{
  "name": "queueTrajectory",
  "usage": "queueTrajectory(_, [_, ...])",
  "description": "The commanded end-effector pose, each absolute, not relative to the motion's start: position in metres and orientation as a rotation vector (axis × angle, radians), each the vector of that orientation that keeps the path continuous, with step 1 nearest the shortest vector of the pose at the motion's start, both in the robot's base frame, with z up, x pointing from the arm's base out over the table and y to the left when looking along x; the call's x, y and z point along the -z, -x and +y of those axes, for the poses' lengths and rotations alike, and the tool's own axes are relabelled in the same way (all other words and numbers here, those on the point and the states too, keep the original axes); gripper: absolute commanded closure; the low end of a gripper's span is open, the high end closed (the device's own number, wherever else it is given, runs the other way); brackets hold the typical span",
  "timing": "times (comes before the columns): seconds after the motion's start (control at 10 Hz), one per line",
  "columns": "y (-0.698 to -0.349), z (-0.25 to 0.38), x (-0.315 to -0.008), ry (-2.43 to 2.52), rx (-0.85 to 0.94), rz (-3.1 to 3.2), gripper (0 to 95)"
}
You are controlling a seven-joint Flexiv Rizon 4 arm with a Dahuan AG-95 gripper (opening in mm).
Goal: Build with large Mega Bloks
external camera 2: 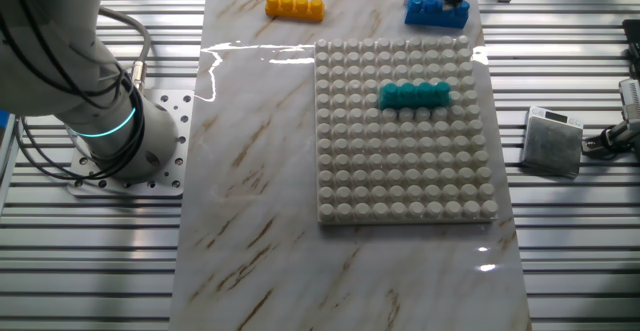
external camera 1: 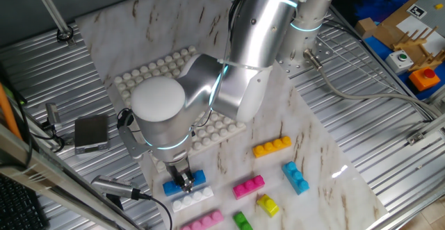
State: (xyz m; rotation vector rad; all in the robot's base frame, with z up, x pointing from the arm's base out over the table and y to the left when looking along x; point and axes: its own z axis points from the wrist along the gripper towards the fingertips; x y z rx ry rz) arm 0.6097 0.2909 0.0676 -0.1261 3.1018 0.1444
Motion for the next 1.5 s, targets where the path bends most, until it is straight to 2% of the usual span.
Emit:
queueTrajectory(0.1, [-0.611, 0.289, -0.062, 0.104, -0.143, 3.101, 0.0])
queueTrajectory(0.2, [-0.611, 0.288, -0.059, 0.094, -0.142, 3.099, 0.0])
queueTrajectory(0.3, [-0.611, 0.286, -0.056, 0.078, -0.139, 3.099, 19.0])
queueTrajectory(0.8, [-0.614, 0.284, -0.046, 0.051, -0.124, 3.103, 19.0])
queueTrajectory(0.9, [-0.614, 0.285, -0.044, 0.049, -0.121, 3.104, 38.0])
queueTrajectory(1.1, [-0.614, 0.285, -0.041, 0.047, -0.114, 3.108, 38.0])
queueTrajectory(1.2, [-0.613, 0.285, -0.039, 0.049, -0.112, 3.109, 57.0])
queueTrajectory(1.5, [-0.61, 0.285, -0.03, 0.071, -0.095, 3.106, 57.0])
